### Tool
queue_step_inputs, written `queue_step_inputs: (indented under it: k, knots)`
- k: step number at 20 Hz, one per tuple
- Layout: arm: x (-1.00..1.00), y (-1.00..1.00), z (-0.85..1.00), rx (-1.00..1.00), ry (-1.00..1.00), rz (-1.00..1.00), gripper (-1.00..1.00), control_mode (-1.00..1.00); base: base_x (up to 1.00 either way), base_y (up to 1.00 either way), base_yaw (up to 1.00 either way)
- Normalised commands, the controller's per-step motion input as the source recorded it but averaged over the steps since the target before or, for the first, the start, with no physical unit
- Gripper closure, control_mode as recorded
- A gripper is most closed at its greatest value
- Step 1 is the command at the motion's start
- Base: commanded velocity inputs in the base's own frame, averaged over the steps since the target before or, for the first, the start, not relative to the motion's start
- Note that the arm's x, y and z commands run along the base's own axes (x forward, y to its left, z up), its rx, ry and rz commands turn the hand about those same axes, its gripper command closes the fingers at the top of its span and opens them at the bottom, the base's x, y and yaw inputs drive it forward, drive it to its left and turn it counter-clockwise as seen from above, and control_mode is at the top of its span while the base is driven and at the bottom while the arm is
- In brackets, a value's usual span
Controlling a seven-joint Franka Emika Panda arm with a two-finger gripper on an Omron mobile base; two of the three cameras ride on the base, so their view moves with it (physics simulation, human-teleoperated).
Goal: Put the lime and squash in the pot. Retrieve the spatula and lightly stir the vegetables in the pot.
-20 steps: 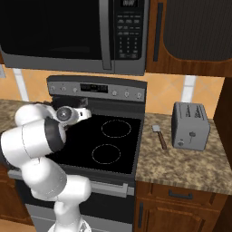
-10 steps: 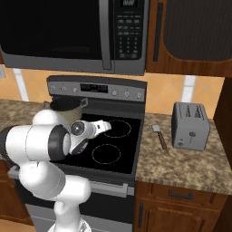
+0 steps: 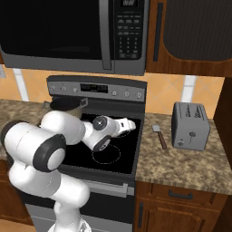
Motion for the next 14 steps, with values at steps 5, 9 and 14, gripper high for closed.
queue_step_inputs:
  k: [5,9,14]
  knots:
    - [0.34,-0.99,0.27,0.12,0.29,-0.18,-1.0,-1.0,0.0,0.0,0.0]
    - [0.31,-0.82,-0.3,0.03,0.17,-0.26,-1.0,-1.0,0.0,0.0,0.0]
    - [0.17,-0.62,-0.75,0.0,0.13,-0.21,-1.0,-1.0,0.0,0.0,0.0]
